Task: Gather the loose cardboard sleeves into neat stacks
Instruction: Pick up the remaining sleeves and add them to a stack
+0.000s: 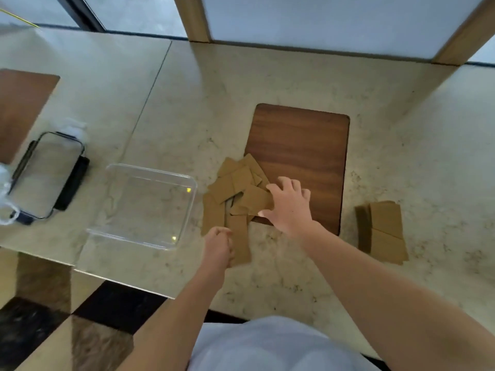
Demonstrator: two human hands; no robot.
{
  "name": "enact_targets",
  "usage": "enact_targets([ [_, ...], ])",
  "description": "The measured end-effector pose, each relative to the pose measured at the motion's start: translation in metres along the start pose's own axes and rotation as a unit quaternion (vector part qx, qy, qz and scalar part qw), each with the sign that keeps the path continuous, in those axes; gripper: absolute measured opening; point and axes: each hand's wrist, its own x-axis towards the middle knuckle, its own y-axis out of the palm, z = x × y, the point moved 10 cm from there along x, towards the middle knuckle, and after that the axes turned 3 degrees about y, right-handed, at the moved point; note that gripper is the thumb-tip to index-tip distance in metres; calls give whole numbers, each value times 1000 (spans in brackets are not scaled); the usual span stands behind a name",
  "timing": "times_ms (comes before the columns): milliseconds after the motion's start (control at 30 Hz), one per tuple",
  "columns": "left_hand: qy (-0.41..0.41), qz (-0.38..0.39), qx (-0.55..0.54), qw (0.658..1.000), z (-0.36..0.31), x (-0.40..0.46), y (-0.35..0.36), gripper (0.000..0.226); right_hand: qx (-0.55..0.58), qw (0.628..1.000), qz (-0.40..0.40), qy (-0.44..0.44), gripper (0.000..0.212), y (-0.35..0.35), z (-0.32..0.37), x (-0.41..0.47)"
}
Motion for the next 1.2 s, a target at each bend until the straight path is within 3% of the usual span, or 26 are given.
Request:
enact_targets([
  [200,0,93,-16,996,-6,-2,-1,14,-3,997,-79,-16,53,-1,11,-16],
  [300,2,114,3,993,-11,-1,-1,5,34,995,-98,5,34,-7,12,-29],
  [400,17,131,20,991,-17,2,3,21,109,989,-96,28,16,-11,15,-44],
  [533,19,177,-34,983,-26,-5,21,67,159,976,-147,15,14,-27,39,-75],
  [633,-35,195,-142,970,-27,-11,38,43,153,976,-153,-32,14,-29,70,-94],
  [733,-101,210,-247,940,-19,-12,49,19,152,976,-139,-72,16,-30,79,-102],
  [900,-133,307,-422,843,-27,-16,53,33,108,956,-174,-210,21,-57,67,-111],
  [1067,-55,308,-319,895,-29,-11,52,35,83,941,-235,-229,22,-72,45,-115],
  [1200,-9,352,-269,897,-39,-22,56,53,50,958,-236,-154,29,-77,28,-104],
])
